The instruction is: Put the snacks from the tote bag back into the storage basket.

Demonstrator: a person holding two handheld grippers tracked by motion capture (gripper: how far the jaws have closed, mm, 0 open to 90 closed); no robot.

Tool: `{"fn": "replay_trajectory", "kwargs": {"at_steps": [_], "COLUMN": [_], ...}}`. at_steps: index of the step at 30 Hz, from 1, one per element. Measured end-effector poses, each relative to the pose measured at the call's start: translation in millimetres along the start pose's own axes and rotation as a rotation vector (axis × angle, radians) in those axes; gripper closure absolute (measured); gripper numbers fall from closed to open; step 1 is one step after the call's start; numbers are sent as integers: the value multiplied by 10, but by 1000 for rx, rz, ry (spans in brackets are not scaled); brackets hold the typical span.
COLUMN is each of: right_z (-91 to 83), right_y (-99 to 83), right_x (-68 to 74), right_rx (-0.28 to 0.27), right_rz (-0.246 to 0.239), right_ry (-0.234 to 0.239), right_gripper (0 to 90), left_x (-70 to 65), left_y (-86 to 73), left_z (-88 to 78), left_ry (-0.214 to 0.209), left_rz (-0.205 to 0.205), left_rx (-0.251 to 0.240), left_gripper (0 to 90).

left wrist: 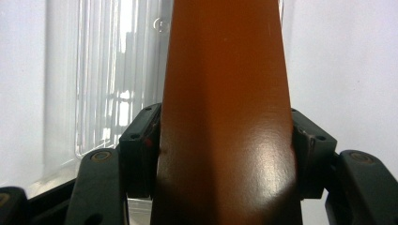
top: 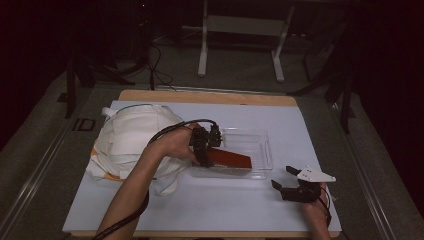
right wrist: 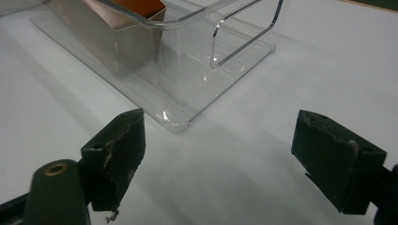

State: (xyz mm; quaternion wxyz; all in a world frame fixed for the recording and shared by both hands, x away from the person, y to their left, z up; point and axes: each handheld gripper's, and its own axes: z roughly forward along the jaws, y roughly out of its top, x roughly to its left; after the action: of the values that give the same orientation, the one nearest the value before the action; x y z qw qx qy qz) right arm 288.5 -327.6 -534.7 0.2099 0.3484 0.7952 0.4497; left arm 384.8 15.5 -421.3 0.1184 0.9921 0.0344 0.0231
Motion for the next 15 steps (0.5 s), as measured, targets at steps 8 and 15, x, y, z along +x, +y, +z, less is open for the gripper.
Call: {"fn": "replay_trajectory", "kwargs": {"at_steps": [8,15], "right_z": [0,1], "right_y": [0,0], "right_x": [0,-1], "right_rx": [1,2], "right_rz": [-1,0], "right_ry": [0,2], "right_gripper": [180,180], "left_x": [3,17], "left_y": [17,1], "left_z": [10,16], "left_ry": [3,-6], "left_rz": [5,-7], "left_rx": [-2,-5], "left_gripper": [413,389]}}
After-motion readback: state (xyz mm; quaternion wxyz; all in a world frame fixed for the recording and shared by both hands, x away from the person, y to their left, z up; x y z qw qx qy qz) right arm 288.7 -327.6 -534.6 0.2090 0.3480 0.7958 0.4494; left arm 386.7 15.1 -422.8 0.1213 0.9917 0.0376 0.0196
